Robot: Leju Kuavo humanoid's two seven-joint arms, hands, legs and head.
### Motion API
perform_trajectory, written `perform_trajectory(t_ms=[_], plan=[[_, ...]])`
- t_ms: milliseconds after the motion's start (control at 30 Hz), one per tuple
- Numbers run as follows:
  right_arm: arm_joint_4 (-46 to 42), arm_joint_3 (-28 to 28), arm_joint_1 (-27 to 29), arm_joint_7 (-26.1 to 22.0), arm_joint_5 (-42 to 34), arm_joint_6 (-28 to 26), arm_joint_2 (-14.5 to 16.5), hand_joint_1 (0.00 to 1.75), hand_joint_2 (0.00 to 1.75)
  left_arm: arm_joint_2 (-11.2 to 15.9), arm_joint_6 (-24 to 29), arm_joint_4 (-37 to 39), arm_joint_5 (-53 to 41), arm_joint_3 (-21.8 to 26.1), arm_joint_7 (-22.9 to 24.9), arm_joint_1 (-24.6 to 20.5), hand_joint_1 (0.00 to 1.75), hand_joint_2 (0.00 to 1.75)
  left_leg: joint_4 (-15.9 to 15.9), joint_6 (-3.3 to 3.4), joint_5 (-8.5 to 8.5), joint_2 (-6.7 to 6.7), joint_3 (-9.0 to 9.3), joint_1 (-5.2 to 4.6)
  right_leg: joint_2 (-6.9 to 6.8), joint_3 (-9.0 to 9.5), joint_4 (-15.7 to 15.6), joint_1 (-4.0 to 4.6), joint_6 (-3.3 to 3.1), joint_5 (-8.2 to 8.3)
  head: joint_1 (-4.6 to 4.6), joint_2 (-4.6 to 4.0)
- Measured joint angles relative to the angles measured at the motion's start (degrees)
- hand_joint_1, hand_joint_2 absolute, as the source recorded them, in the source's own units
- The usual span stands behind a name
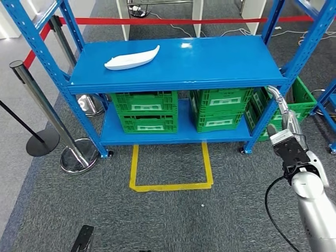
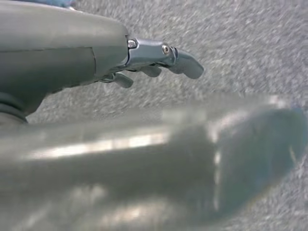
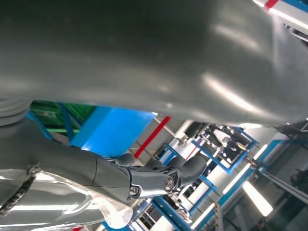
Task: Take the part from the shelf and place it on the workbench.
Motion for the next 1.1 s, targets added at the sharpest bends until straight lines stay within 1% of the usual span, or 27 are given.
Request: perform_trajectory(t_ms=[33,67,100,167,200,233,267,333,367,400,433,467,500,533,567,600,633,733,800,867,900,933,967,1000,1033,1067,1100], plan=[[0.1,0.0,0.2,0.0,0.1,0.0,0.1,0.0,0.0,0.0,0.6,0.0,0.0,0.1,0.2,0.3,0.0,0.0,-2.3,0.67,5.21,-0.3,-0.32,-0.37,0.23,0.92,0.2,0.17,0.24,-1.31,0.01,-0.01],[0.2,0.1,0.5,0.1,0.2,-0.1,0.1,0.0,0.0,0.0,1.1,0.1,-0.1,0.1,0.4,0.5,0.0,0.0,-3.6,1.09,9.43,-0.55,-0.59,-0.71,0.4,1.69,0.4,0.32,0.44,-2.64,0.05,-0.02],[0.2,0.1,0.7,0.1,0.3,-0.1,0.2,0.0,0.0,0.0,1.4,0.1,-0.2,0.2,0.4,0.6,0.0,0.0,-3.8,1.25,11.11,-0.8,-0.83,-0.95,0.65,2.36,0.5,0.45,0.75,-3.75,0.07,-0.02],[-0.4,-0.1,0.7,0.0,0.4,-0.2,0.0,0.0,0.0,-0.1,1.8,0.2,-0.3,0.2,0.4,-0.1,0.0,0.0,-3.2,1.37,10.44,-0.96,-0.47,-0.8,0.71,3.21,0.2,0.38,1.3,-5.3,0.04,-0.02],[-0.7,-0.3,0.4,0.0,0.4,-0.4,-0.1,0.0,0.0,-0.2,1.9,0.2,-0.3,0.2,0.3,-0.6,0.0,0.0,-3.4,1.64,10.04,-0.96,-0.21,-0.69,0.54,2.96,1.0,0.34,1.56,-5.92,0.04,-0.01],[-0.9,-0.5,0.2,0.0,0.4,-0.5,-0.2,0.0,0.0,-0.2,2.1,0.2,-0.3,0.2,0.3,-1.1,0.0,0.0,-3.8,1.98,9.69,-0.96,0.13,-0.57,0.37,1.8,3.0,0.32,1.79,-6.86,0.05,-0.01],[-1.0,-0.6,0.2,0.0,0.4,-0.6,-0.2,0.0,0.0,-0.3,2.1,0.2,-0.3,0.2,0.2,-1.3,0.0,0.0,-4.0,2.23,9.32,-0.97,0.48,-0.51,0.2,-0.14,6.0,0.33,1.96,-7.94,0.1,0.0],[-1.1,-0.7,0.4,0.1,0.4,-0.7,-0.2,0.0,0.0,-0.3,2.2,0.2,-0.3,0.2,0.2,-1.4,0.0,0.0,-4.1,2.52,8.64,-0.97,0.98,-0.5,0.17,-4.45,12.0,0.36,2.18,-9.78,0.1,0.0],[-1.1,-0.7,0.7,0.1,0.4,-0.7,-0.2,0.0,0.0,-0.4,2.2,0.2,-0.3,0.2,0.2,-1.2,0.0,0.0,-4.1,2.54,8.24,-0.99,1.31,-0.5,0.17,-6.74,14.6,0.36,2.24,-9.97,0.09,0.0],[-1.1,-0.7,0.9,0.1,0.5,-0.7,-0.2,0.0,0.0,-0.4,2.2,0.2,-0.3,0.2,0.2,-1.1,0.0,0.0,-4.1,2.54,7.81,-1.01,1.73,-0.5,0.17,-8.7,15.9,0.37,2.27,-9.19,0.09,-0.01],[-1.1,-0.7,1.2,0.1,0.5,-0.7,-0.2,0.0,0.0,-0.5,2.2,0.2,-0.3,0.2,0.2,-0.9,0.0,0.0,-4.1,2.53,7.27,-1.06,2.3,-0.5,0.17,-10.58,16.4,0.38,2.26,-7.46,0.09,-0.01],[-1.1,-0.7,1.4,0.1,0.5,-0.7,-0.2,0.0,0.0,-0.5,2.2,0.2,-0.3,0.2,0.2,-0.8,0.0,0.0,-4.1,2.48,6.74,-1.13,2.94,-0.51,0.18,-11.5,14.7,0.39,2.19,-4.49,0.09,0.0],[-1.1,-0.8,1.5,0.1,0.5,-0.7,-0.2,0.0,0.0,-0.6,2.2,0.2,-0.3,0.2,0.2,-0.8,0.0,0.0,-4.1,2.38,6.24,-1.2,3.54,-0.51,0.18,-11.62,11.4,0.4,2.04,-0.96,0.1,0.0],[-1.0,-0.8,1.5,0.1,0.5,-0.7,-0.2,0.0,0.0,-0.6,2.2,0.2,-0.3,0.2,0.2,-0.8,0.0,0.0,-4.1,2.22,5.85,-1.29,3.99,-0.56,0.22,-11.3,8.4,0.48,1.84,1.79,0.07,0.0],[-1.0,-0.9,1.6,0.2,0.5,-0.7,-0.2,0.0,0.0,-0.6,2.2,0.2,-0.3,0.2,0.2,-0.8,0.0,0.0,-4.1,2.05,5.57,-1.39,4.27,-0.6,0.26,-10.68,5.8,0.57,1.61,3.62,0.07,0.0],[-1.0,-0.9,1.7,0.4,0.4,-0.8,-0.2,0.0,0.0,-0.7,2.2,0.2,-0.3,0.2,0.2,-0.7,0.0,0.0,-4.1,1.87,5.44,-1.46,4.34,-0.63,0.31,-10.17,4.2,0.69,1.33,4.25,0.02,0.0],[-1.0,-0.9,1.7,0.9,0.3,-0.8,-0.2,0.0,0.0,-0.7,2.3,0.2,-0.3,0.2,0.3,-0.7,0.0,0.0,-4.2,1.69,5.44,-1.52,4.34,-0.66,0.36,-9.74,3.8,0.8,1.12,4.04,0.0,0.0],[-1.0,-1.2,1.7,3.5,-0.2,-0.8,-0.2,0.0,0.0,-0.6,2.6,0.2,-0.2,0.3,0.5,-0.8,0.0,0.0,-3.9,0.88,4.88,-1.26,4.36,-0.89,0.2,-8.69,2.3,0.28,0.39,3.98,-0.12,0.0],[-0.9,-1.4,1.8,4.9,-0.4,-1.3,-0.2,0.0,0.0,-0.6,3.0,0.2,0.0,0.3,0.5,-0.9,0.0,0.87,-0.1,-0.13,2.7,-0.57,2.84,-0.64,-0.15,-7.84,1.7,-0.12,-0.11,3.98,-0.48,0.0],[-0.6,-1.7,2.0,6.2,-1.0,-2.0,-0.2,0.0,0.0,-0.7,3.5,0.2,0.2,0.4,0.6,-1.0,0.0,1.75,6.8,-1.05,-0.01,-0.03,-0.36,0.07,-0.42,-7.31,1.6,-0.24,-0.36,3.72,-0.7,0.0],[-0.4,-1.8,2.1,6.9,-1.1,-2.4,-0.2,0.0,0.44,-0.7,3.7,0.2,0.3,0.4,0.8,-1.0,0.0,1.75,9.3,-1.37,-0.53,0.1,-1.6,0.41,-0.49,-7.1,1.6,-0.31,-0.36,3.57,-0.71,0.0],[-0.2,-1.9,2.2,7.5,-1.0,-3.0,-0.1,0.0,0.87,-0.7,4.0,0.2,0.3,0.4,0.9,-1.0,0.0,1.75,10.0,-1.63,-0.05,0.18,-2.06,0.69,-0.53,-6.88,1.6,-0.4,-0.28,3.41,-0.71,0.0],[0.0,-1.9,2.2,8.0,-0.7,-3.7,-0.1,0.0,1.31,-0.7,4.4,0.2,0.3,0.4,1.0,-1.0,0.0,1.75,8.6,-1.81,1.45,0.23,-1.5,0.89,-0.53,-6.63,1.6,-0.53,-0.15,3.23,-0.73,0.0],[0.2,-1.9,2.3,8.3,-0.4,-4.3,0.0,0.0,1.75,-0.7,4.8,0.2,0.3,0.4,0.9,-1.1,0.0,1.75,5.4,-1.9,3.6,0.29,-0.09,1.05,-0.52,-6.33,1.6,-0.66,0.08,3.01,-0.73,0.0],[0.3,-1.9,2.3,8.5,-0.1,-4.6,0.0,0.0,1.75,-0.7,5.3,0.2,0.4,0.4,0.9,-1.2,0.0,1.75,2.0,-1.88,5.31,0.36,1.6,1.11,-0.51,-6.07,1.6,-0.75,0.38,2.76,-0.73,0.0],[0.4,-1.9,2.3,8.6,-0.1,-4.6,0.0,0.0,1.75,-0.8,5.9,0.2,0.5,0.5,0.9,-1.3,0.0,1.75,-1.2,-1.73,6.39,0.39,3.11,1.06,-0.48,-5.9,1.6,-0.74,0.74,2.5,-0.76,0.0],[0.4,-1.9,2.4,8.6,-0.1,-4.5,0.0,0.0,1.75,-0.8,6.1,0.2,0.6,0.5,0.8,-1.3,0.0,1.75,-2.8,-1.65,6.88,0.42,3.92,1.03,-0.46,-5.81,1.7,-0.74,0.95,2.37,-0.77,0.0]])
